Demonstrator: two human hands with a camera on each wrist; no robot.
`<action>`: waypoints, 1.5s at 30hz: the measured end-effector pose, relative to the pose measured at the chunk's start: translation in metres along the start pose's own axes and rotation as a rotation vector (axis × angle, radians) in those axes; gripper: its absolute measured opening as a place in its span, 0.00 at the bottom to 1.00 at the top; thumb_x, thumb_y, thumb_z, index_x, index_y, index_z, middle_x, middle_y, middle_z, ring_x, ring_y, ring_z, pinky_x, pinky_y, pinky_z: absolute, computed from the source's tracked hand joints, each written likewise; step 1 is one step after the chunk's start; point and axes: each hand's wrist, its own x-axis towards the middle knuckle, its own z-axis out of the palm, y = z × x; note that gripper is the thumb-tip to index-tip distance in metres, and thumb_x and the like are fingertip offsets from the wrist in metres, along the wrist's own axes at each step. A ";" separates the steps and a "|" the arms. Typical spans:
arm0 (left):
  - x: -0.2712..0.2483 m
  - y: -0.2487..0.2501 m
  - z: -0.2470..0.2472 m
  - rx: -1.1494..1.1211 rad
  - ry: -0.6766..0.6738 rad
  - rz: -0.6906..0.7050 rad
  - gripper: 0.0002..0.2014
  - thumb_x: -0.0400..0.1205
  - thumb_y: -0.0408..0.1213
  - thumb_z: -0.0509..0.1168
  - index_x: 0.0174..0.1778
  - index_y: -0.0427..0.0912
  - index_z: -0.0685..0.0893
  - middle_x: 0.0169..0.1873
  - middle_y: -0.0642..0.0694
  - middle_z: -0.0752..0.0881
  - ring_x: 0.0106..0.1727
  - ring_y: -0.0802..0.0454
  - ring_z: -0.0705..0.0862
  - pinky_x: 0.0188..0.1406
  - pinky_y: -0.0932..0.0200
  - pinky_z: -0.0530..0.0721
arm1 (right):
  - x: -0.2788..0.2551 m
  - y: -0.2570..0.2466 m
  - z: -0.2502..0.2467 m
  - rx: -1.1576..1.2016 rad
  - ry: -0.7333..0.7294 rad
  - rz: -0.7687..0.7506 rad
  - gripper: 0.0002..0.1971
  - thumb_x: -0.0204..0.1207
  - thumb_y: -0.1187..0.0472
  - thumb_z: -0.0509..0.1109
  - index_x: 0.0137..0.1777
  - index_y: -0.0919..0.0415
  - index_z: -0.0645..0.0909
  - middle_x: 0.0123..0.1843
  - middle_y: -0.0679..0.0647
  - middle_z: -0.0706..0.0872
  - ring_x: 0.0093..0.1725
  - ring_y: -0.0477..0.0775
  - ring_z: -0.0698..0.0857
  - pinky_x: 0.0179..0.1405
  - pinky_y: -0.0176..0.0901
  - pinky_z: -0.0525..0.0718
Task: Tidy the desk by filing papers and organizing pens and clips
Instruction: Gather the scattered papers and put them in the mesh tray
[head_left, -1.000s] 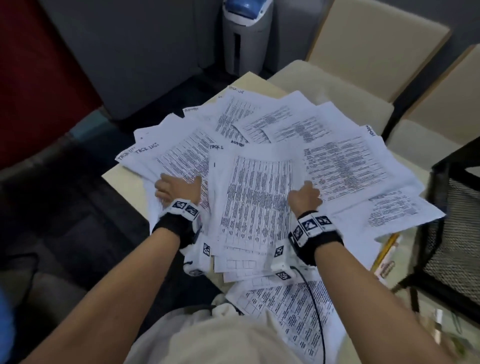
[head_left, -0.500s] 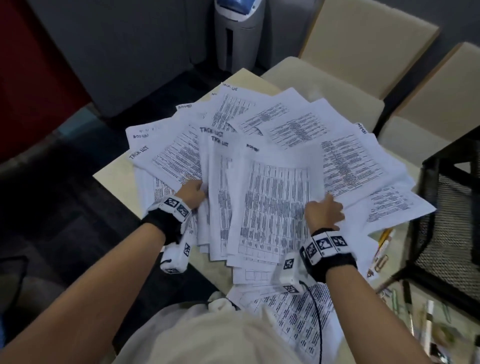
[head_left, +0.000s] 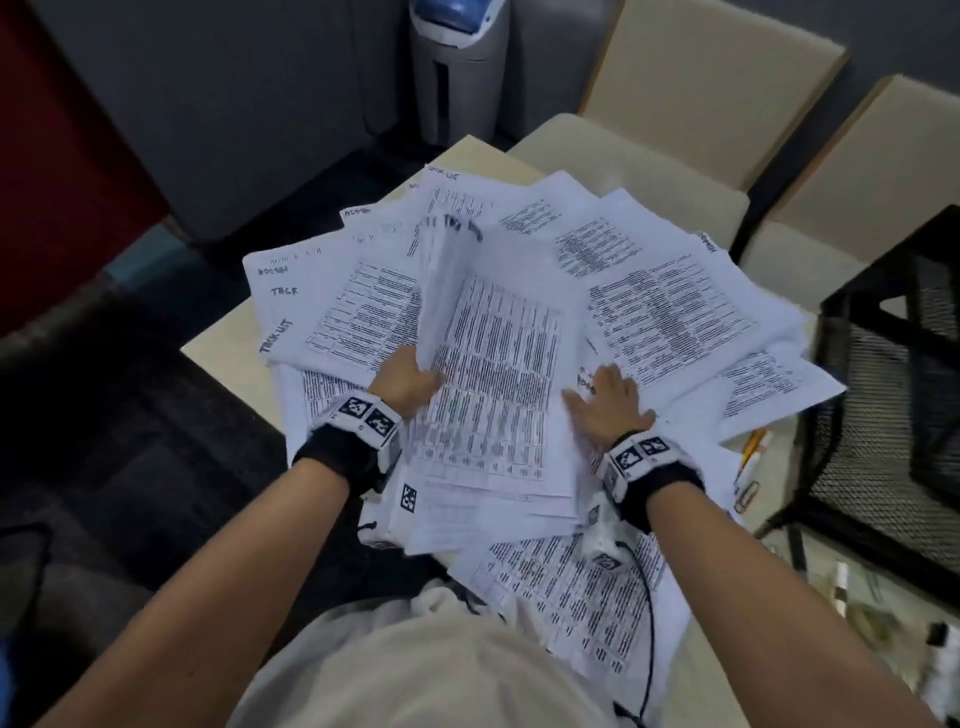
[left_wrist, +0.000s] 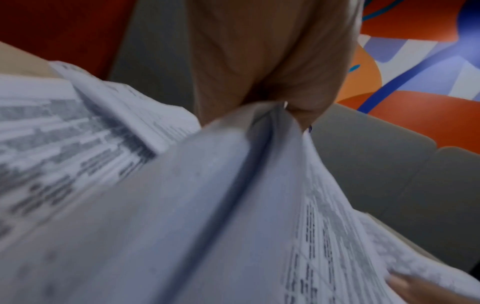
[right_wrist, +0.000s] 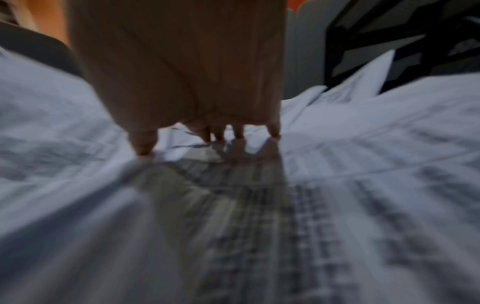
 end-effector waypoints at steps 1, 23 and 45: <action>-0.003 0.005 -0.007 -0.031 0.038 0.051 0.04 0.82 0.32 0.62 0.43 0.34 0.76 0.30 0.40 0.76 0.31 0.45 0.77 0.27 0.58 0.77 | 0.000 0.005 -0.003 0.000 -0.059 -0.012 0.40 0.78 0.32 0.47 0.82 0.58 0.49 0.86 0.52 0.47 0.84 0.58 0.48 0.79 0.72 0.49; -0.044 0.116 -0.044 -0.668 -0.072 0.667 0.42 0.52 0.58 0.81 0.58 0.35 0.82 0.48 0.48 0.89 0.51 0.55 0.87 0.56 0.59 0.85 | -0.079 -0.009 -0.113 1.390 0.471 -0.445 0.31 0.68 0.76 0.69 0.71 0.69 0.63 0.55 0.54 0.82 0.52 0.47 0.81 0.53 0.34 0.83; -0.051 0.128 0.022 -0.344 -0.052 0.554 0.05 0.82 0.34 0.63 0.48 0.35 0.76 0.34 0.51 0.77 0.35 0.58 0.79 0.35 0.65 0.81 | -0.079 0.035 -0.082 1.072 0.528 -0.175 0.07 0.81 0.72 0.53 0.49 0.58 0.65 0.39 0.44 0.71 0.37 0.41 0.72 0.34 0.31 0.74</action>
